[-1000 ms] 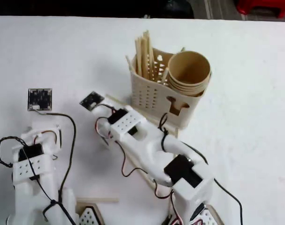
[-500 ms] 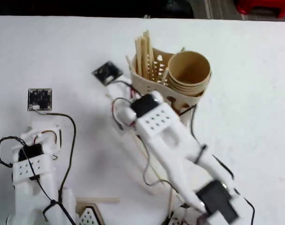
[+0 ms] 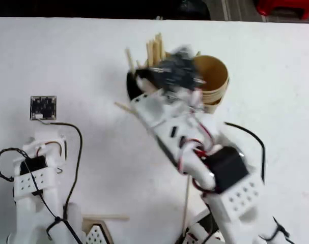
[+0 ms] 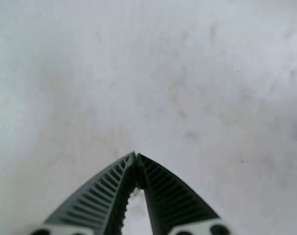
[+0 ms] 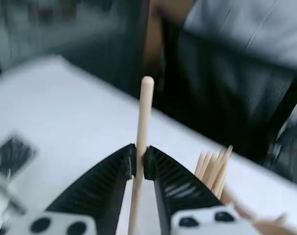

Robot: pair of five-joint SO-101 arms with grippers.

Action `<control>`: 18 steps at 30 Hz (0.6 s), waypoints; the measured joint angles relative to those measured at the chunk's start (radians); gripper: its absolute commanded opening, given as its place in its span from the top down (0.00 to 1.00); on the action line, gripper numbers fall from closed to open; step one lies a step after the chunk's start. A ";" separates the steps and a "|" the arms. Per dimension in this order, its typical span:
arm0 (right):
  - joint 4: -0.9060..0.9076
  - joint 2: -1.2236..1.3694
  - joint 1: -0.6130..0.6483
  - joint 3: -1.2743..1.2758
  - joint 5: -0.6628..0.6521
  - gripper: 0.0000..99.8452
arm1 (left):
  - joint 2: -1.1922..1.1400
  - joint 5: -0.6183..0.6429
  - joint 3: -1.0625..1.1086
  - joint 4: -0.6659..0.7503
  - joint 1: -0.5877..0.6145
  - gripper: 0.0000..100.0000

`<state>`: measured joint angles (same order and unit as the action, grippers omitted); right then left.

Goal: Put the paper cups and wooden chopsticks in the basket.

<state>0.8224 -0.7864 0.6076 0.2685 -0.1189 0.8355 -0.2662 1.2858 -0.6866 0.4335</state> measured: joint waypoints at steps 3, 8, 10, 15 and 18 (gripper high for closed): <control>-0.143 -0.015 -0.081 0.000 0.000 0.98 | 0.000 0.000 0.000 0.000 0.000 0.98; -0.327 -0.017 -0.173 0.029 0.000 0.98 | 0.000 0.000 0.000 0.000 0.000 0.98; -0.405 -0.017 -0.195 0.078 0.000 0.98 | 0.000 0.000 0.000 0.000 0.000 0.98; -0.620 -0.017 -0.224 0.239 0.000 0.98 | 0.000 0.000 0.000 0.000 0.000 0.98; -0.694 -0.015 -0.227 0.322 0.000 0.98 | 0.000 0.000 0.000 0.000 0.000 0.98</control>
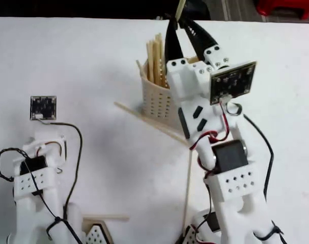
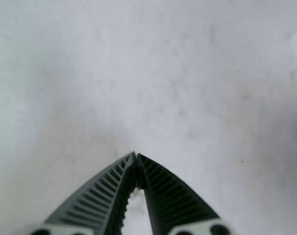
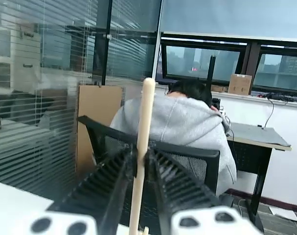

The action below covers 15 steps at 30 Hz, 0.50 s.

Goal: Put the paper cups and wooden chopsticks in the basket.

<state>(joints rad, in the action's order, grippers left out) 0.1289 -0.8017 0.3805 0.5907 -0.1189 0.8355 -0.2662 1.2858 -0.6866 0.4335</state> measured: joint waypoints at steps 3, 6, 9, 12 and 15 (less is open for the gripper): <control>-0.017 0.000 -0.003 0.026 0.000 0.98 | 0.000 0.000 0.000 0.000 0.000 0.98; -0.014 0.000 -0.003 0.029 0.000 0.94 | 0.000 0.000 0.000 0.000 0.000 0.98; 0.020 0.000 -0.003 0.029 0.000 0.84 | 0.000 0.000 0.000 0.000 0.000 0.98; 0.063 0.000 -0.003 0.029 0.000 0.83 | 0.000 0.000 0.000 0.000 0.000 0.98; 0.114 0.000 -0.003 0.029 0.000 0.87 | 0.000 0.000 0.000 0.000 0.000 0.98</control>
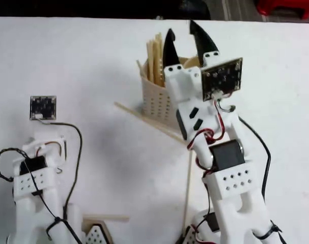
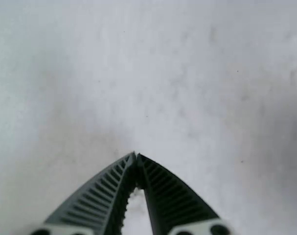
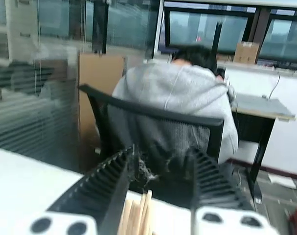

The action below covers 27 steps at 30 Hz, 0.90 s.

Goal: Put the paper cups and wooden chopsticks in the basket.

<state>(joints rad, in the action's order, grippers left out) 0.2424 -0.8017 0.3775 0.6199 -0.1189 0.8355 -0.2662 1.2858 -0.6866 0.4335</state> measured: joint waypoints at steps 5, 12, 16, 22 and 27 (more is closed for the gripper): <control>0.198 -0.008 0.040 -0.068 0.000 0.89 | 0.000 0.000 0.000 0.000 0.000 0.98; 0.704 -0.012 0.152 -0.233 0.000 0.89 | 0.000 0.000 0.000 0.000 0.000 0.98; 1.000 0.005 0.199 -0.236 0.000 0.89 | 0.000 0.000 0.000 0.000 0.000 0.98; 1.289 0.051 0.216 -0.235 0.000 0.89 | 0.000 0.000 0.000 0.000 0.000 0.98; 1.333 0.077 0.222 -0.100 -0.069 0.89 | 0.000 0.000 0.000 0.000 0.000 0.98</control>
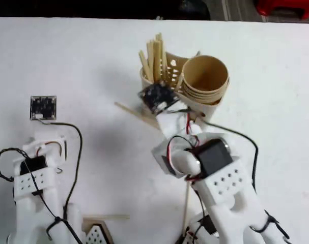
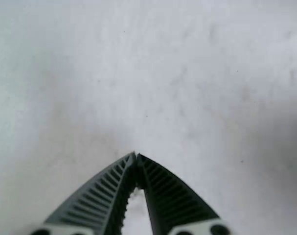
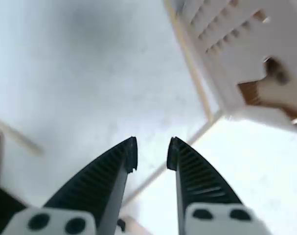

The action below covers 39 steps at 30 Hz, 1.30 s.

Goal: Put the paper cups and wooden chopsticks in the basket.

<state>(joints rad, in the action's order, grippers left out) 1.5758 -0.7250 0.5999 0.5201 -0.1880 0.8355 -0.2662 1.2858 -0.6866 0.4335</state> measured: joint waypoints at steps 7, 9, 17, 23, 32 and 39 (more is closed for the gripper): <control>-0.057 0.014 -0.002 0.295 -0.110 0.89 | 0.000 0.000 0.000 0.000 0.000 0.98; -0.091 0.014 0.000 0.350 -0.130 0.89 | 0.000 0.000 0.000 0.000 0.000 0.98; -0.236 0.054 -0.121 0.443 -0.195 0.89 | 0.000 0.000 0.000 0.000 0.000 0.98; -0.331 0.244 -0.218 0.443 -0.186 0.89 | 0.000 0.000 0.000 0.000 0.000 0.98; -0.453 0.414 -0.235 0.442 -0.144 0.89 | 0.000 0.000 0.000 0.000 0.000 0.98; -0.460 0.419 -0.296 0.442 -0.144 0.89 | 0.000 0.000 0.000 0.000 0.000 0.98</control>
<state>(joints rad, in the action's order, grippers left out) 1.1155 -0.3061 0.3038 0.9620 -0.3322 0.8355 -0.2662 1.2858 -0.6866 0.4335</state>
